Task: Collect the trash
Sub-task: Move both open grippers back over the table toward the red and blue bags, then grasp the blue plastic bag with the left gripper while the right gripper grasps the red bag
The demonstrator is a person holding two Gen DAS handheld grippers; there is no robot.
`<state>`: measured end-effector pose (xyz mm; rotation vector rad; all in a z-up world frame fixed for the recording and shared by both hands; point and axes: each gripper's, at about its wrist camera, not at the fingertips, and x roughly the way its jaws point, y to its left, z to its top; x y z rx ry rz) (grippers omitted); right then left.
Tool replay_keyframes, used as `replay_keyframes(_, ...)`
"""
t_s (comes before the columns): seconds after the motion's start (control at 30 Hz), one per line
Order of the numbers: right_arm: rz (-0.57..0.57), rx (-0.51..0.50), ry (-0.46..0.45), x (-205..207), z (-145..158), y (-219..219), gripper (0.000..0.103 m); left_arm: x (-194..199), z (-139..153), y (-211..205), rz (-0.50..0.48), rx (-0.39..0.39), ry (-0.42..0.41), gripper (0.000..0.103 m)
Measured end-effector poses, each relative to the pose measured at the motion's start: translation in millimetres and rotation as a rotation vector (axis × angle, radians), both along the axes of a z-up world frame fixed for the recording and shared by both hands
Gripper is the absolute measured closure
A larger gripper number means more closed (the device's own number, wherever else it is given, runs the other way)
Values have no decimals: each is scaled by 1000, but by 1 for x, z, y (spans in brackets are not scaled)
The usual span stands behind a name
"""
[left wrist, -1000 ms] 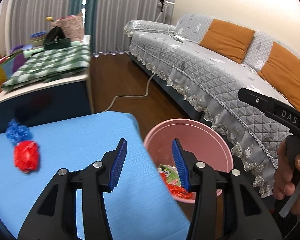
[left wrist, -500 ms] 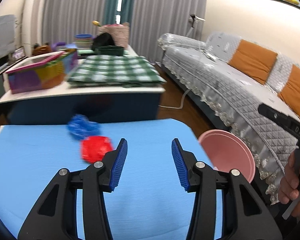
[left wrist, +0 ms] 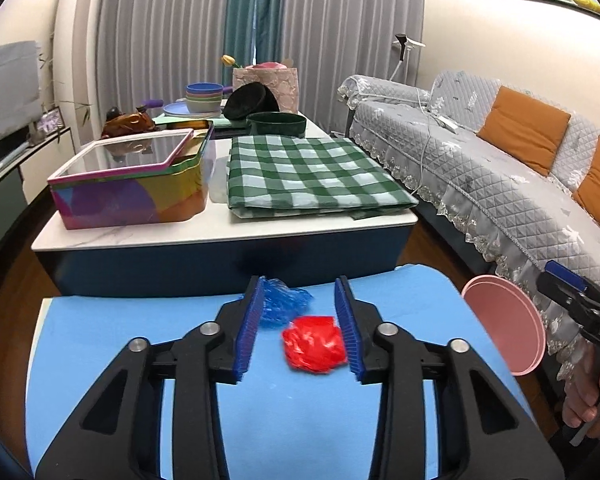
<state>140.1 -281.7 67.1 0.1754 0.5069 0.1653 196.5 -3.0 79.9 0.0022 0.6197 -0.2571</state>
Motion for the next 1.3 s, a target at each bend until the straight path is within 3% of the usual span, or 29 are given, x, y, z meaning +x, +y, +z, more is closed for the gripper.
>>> replay_keyframes(0.2, 33, -23, 19, 5, -9, 26, 39, 25, -33, 24, 30, -64, 38, 78)
replay_keyframes(0.43, 39, -48, 85, 31, -41, 61, 38, 40, -31, 61, 107, -123, 34, 78)
replay_keyframes(0.6, 64, -62, 133, 61, -68, 107, 18, 49, -30, 93, 174, -176, 41, 78)
replay_keyframes(0.8, 117, -89, 190, 97, -90, 153, 7, 56, -37, 108, 199, -193, 51, 78)
replay_keyframes(1.13, 176, -138, 309, 131, -122, 188, 7, 71, -58, 96, 167, -174, 92, 78)
replay_keyframes(1.23, 161, -149, 325, 132, -123, 185, 16, 75, -65, 90, 151, -172, 102, 79)
replay_keyframes(1.3, 161, -148, 333, 131, -125, 181, 28, 77, -71, 84, 135, -167, 111, 78)
